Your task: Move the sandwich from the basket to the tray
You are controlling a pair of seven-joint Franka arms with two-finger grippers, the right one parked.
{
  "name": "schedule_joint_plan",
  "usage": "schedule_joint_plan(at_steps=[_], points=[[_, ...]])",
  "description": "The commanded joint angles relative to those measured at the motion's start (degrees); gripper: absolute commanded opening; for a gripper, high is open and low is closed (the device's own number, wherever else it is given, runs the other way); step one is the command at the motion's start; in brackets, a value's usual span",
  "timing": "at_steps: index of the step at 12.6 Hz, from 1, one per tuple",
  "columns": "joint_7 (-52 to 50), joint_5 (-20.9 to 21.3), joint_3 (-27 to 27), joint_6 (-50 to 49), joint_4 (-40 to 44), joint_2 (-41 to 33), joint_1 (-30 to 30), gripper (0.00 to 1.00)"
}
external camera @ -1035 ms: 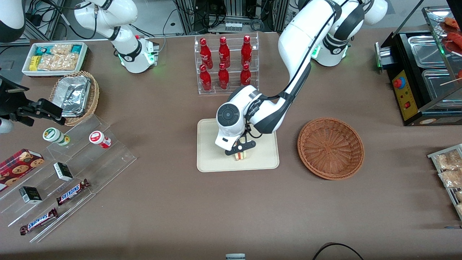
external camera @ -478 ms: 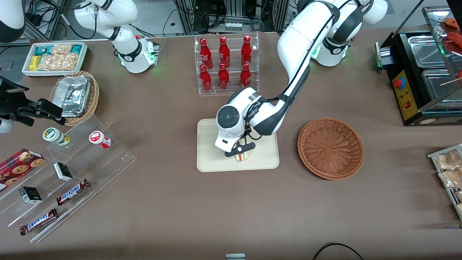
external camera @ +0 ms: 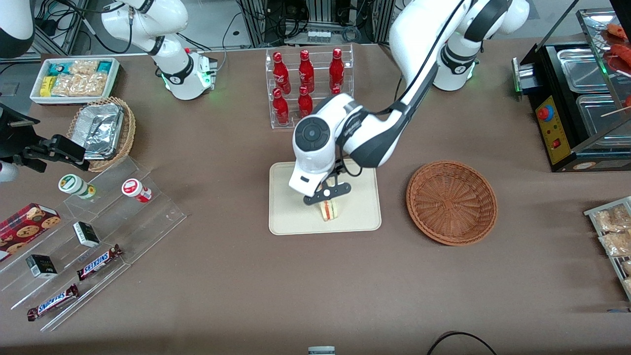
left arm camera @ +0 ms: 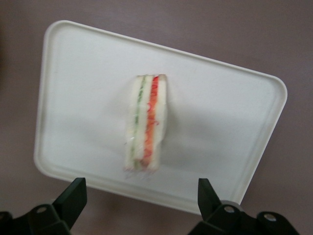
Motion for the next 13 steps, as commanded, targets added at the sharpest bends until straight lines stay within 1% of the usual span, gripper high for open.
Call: schedule_joint_plan(at_steps=[1, 3, 5, 7, 11, 13], points=[[9.27, 0.43, 0.85, -5.21, -2.00, -4.58, 0.83, 1.00], [10.82, 0.60, 1.47, -7.16, -7.25, -9.41, 2.67, 1.00], [11.60, 1.83, 4.53, -8.91, -10.95, -12.84, 3.73, 1.00], [18.16, 2.19, 5.25, -9.09, -14.29, -14.78, 7.14, 1.00], [32.13, 2.10, 5.16, -9.18, -21.58, -22.33, 16.19, 1.00], [36.90, 2.10, 5.25, -9.27, -24.75, -25.76, 20.24, 1.00]])
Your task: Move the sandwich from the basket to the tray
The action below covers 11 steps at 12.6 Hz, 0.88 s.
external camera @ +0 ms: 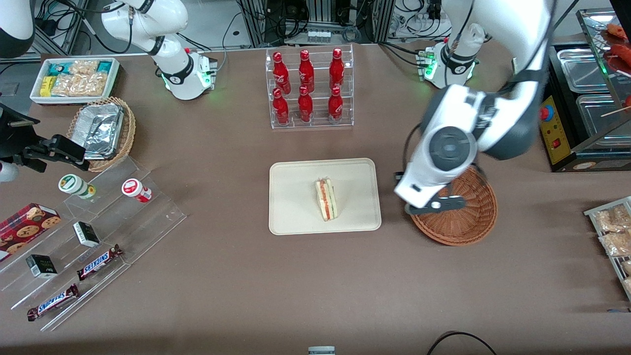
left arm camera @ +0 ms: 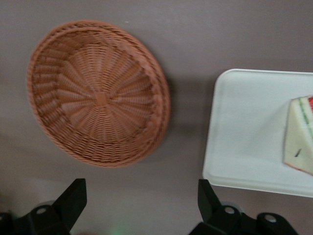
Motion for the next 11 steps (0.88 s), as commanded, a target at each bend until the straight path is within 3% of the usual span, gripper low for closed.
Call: schedule_joint_plan(at_steps=[1, 4, 7, 11], points=[[5.76, 0.42, -0.49, -0.43, -6.37, -6.85, 4.07, 1.00], [12.43, 0.42, -1.10, -5.95, -7.07, -11.06, 9.76, 1.00], [17.19, 0.24, -9.25, -10.96, -6.73, -15.20, 20.30, 1.00], [21.94, -0.02, -10.42, -17.29, -6.38, -21.26, 26.57, 1.00]])
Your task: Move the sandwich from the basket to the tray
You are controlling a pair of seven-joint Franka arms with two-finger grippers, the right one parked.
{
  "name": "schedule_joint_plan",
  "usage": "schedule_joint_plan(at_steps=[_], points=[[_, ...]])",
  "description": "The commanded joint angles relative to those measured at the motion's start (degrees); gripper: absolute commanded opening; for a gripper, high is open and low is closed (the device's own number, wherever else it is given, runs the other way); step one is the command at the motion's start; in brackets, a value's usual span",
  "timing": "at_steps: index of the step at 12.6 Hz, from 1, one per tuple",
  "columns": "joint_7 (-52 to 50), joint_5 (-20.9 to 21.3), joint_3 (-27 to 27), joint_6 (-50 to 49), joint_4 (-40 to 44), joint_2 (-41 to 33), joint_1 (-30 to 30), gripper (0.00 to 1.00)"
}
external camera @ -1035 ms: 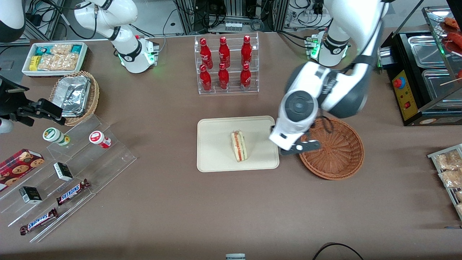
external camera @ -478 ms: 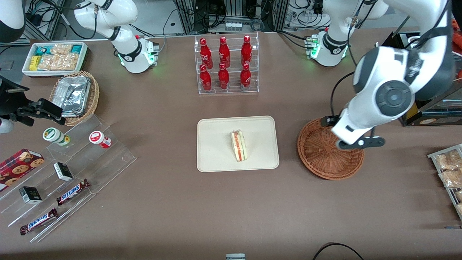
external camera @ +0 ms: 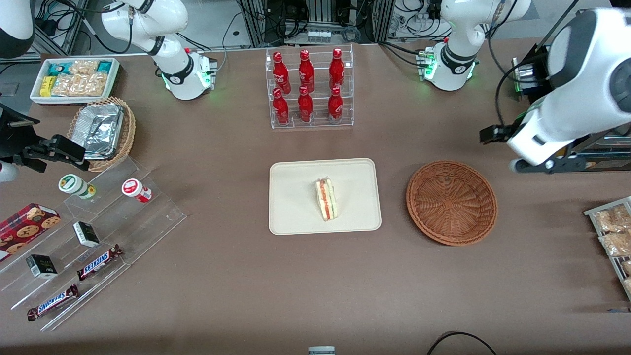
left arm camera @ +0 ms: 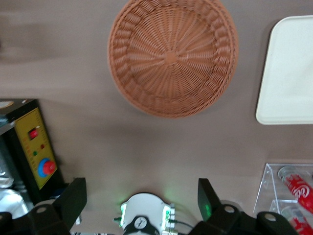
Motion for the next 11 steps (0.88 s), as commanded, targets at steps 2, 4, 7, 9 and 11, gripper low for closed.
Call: schedule_joint_plan(at_steps=[2, 4, 7, 9, 11], points=[[2.72, -0.03, -1.31, -5.84, 1.06, -4.88, 4.05, 1.00], [2.63, -0.20, -0.70, -6.47, 2.04, -6.02, 4.14, 1.00], [2.46, -0.38, 1.76, -6.47, 2.04, -6.90, 4.14, 1.00], [2.37, -0.55, 2.29, -5.95, 1.87, -6.99, 4.14, 1.00], [2.11, -0.90, 2.29, -4.46, 1.87, -6.90, 4.14, 1.00]])
